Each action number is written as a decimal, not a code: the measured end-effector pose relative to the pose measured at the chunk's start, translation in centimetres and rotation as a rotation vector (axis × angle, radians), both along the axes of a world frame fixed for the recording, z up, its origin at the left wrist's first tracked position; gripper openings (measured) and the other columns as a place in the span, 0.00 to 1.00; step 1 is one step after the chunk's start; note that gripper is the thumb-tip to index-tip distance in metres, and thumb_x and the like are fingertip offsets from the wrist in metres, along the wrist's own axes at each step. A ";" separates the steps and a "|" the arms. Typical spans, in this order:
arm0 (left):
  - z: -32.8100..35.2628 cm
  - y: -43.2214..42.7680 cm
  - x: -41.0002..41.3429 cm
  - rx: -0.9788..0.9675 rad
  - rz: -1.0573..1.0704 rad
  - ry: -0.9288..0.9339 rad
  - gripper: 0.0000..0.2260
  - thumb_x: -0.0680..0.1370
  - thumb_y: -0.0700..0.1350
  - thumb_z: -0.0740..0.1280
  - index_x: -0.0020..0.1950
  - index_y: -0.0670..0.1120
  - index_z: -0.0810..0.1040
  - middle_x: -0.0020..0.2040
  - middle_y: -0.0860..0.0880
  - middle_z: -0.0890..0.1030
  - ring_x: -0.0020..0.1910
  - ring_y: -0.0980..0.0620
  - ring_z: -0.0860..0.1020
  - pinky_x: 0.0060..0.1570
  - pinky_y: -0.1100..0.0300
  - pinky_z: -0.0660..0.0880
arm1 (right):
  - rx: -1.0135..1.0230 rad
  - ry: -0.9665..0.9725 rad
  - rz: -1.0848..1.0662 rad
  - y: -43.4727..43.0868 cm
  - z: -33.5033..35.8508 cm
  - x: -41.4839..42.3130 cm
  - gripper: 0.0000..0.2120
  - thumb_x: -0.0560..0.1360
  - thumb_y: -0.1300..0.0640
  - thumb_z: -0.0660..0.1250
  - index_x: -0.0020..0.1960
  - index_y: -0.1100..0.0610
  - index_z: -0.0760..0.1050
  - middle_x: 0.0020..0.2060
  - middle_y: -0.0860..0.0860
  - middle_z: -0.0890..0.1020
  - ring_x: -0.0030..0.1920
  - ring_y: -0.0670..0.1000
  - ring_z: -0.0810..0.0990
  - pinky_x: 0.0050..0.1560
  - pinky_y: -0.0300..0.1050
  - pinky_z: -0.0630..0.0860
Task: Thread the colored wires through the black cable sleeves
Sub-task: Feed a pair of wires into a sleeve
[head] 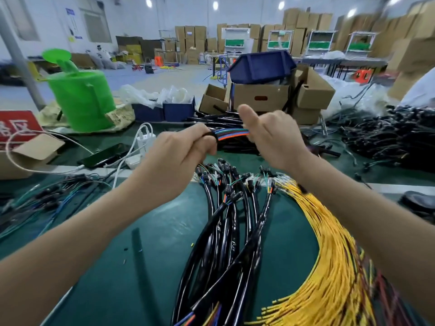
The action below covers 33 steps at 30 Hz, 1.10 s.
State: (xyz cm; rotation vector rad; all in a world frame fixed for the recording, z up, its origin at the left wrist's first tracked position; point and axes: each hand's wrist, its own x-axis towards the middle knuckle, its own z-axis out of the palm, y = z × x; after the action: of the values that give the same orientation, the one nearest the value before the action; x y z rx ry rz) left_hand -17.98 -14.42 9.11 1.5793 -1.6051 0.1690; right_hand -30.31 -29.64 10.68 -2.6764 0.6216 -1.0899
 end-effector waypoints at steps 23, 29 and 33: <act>-2.3 1.8 -1.7 0.320 -0.264 0.180 0.21 0.77 0.61 0.55 0.49 0.47 0.80 0.26 0.55 0.66 0.25 0.59 0.61 0.26 0.68 0.60 | 0.289 -0.018 0.106 2.6 -5.6 -7.4 0.29 0.79 0.37 0.48 0.28 0.56 0.61 0.23 0.46 0.62 0.26 0.45 0.59 0.31 0.43 0.58; -2.6 1.4 -1.8 0.346 -0.156 0.155 0.22 0.72 0.65 0.52 0.39 0.54 0.80 0.25 0.55 0.64 0.24 0.57 0.61 0.24 0.68 0.58 | 0.053 0.348 0.132 2.2 -4.6 -8.3 0.21 0.70 0.31 0.62 0.38 0.50 0.70 0.27 0.45 0.71 0.28 0.46 0.69 0.32 0.42 0.66; -2.6 1.6 -1.9 0.392 -0.141 0.122 0.21 0.72 0.65 0.52 0.35 0.52 0.76 0.27 0.52 0.66 0.24 0.56 0.61 0.24 0.67 0.58 | 0.218 0.377 0.239 2.3 -5.0 -8.6 0.11 0.79 0.50 0.62 0.42 0.55 0.73 0.26 0.43 0.77 0.24 0.49 0.70 0.28 0.46 0.69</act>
State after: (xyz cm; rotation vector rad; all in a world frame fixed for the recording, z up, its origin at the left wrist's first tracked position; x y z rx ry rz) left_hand -19.86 -12.86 6.54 1.7182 -1.7168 -0.3307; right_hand -38.86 -27.33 5.69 -2.6877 0.4308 -0.4325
